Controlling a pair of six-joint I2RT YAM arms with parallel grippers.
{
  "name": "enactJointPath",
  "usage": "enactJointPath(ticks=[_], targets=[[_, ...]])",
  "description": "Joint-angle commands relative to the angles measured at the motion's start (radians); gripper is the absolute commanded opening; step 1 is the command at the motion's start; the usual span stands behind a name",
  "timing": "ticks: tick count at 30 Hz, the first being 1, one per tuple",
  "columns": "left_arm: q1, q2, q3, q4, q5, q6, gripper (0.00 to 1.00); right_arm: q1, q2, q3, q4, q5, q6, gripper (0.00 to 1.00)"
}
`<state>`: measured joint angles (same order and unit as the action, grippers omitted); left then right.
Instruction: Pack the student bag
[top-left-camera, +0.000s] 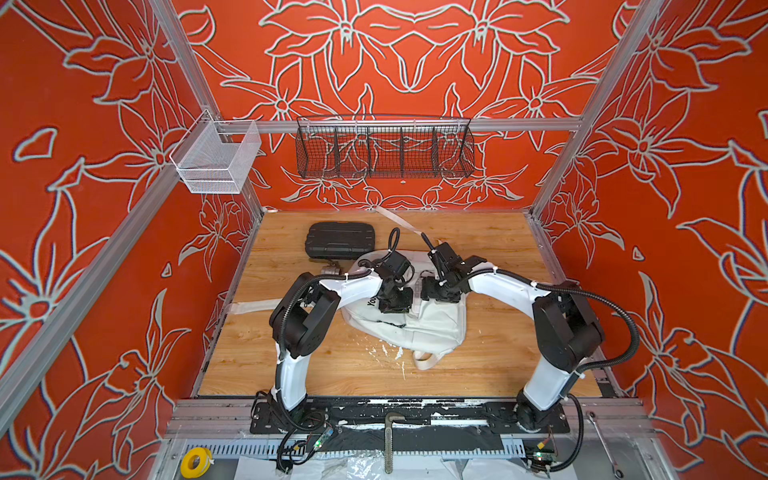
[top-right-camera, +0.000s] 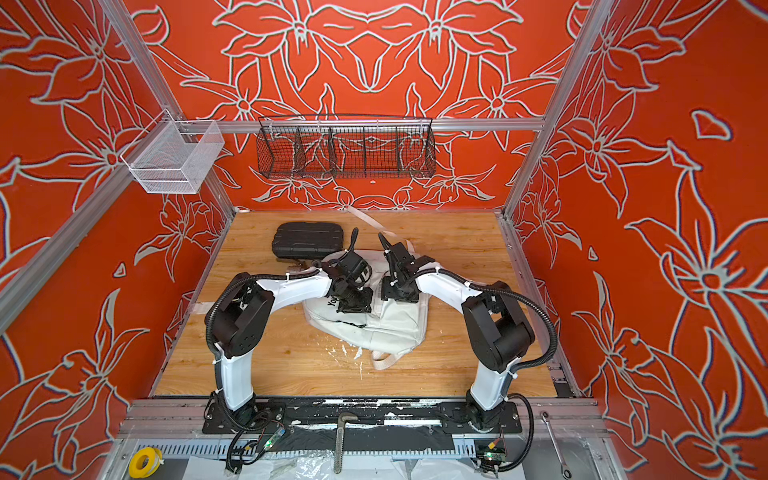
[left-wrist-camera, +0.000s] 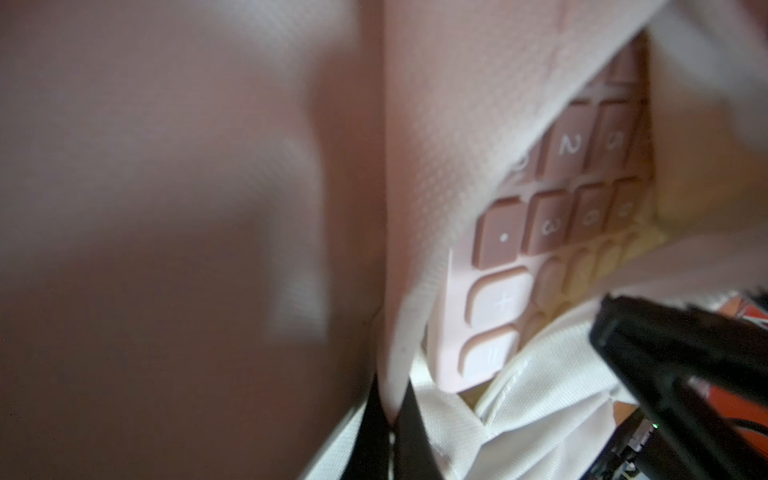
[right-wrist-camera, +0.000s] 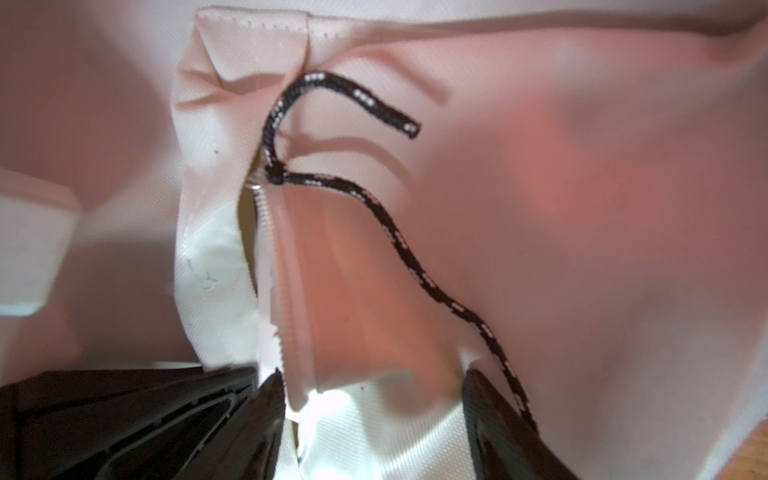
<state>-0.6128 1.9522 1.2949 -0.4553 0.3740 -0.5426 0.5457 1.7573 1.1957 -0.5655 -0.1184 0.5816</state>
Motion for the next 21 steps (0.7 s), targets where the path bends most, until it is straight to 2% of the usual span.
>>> enactJointPath(ticks=[1,6,11,14,16,19,21], targets=[[0.017,-0.093,-0.045,0.053,0.164,0.028,0.0,0.014,0.039,-0.021,-0.122,0.005,-0.018,0.71],[0.091,-0.174,-0.123,0.236,0.432,-0.014,0.0,0.015,0.108,0.019,-0.197,0.045,-0.03,0.72],[0.102,-0.101,-0.108,0.403,0.651,-0.081,0.0,0.014,0.077,0.037,-0.145,0.001,-0.023,0.73],[0.105,-0.104,-0.118,0.46,0.722,-0.077,0.0,0.013,0.095,0.057,-0.181,0.024,-0.029,0.74],[0.115,-0.112,-0.143,0.558,0.757,-0.129,0.0,0.011,0.12,0.053,-0.198,0.035,-0.027,0.74],[0.121,-0.119,-0.135,0.559,0.77,-0.12,0.0,0.01,0.149,0.042,-0.206,0.045,-0.012,0.75],[0.122,-0.123,-0.147,0.599,0.786,-0.136,0.0,0.008,0.135,0.023,-0.157,0.007,-0.011,0.75]])
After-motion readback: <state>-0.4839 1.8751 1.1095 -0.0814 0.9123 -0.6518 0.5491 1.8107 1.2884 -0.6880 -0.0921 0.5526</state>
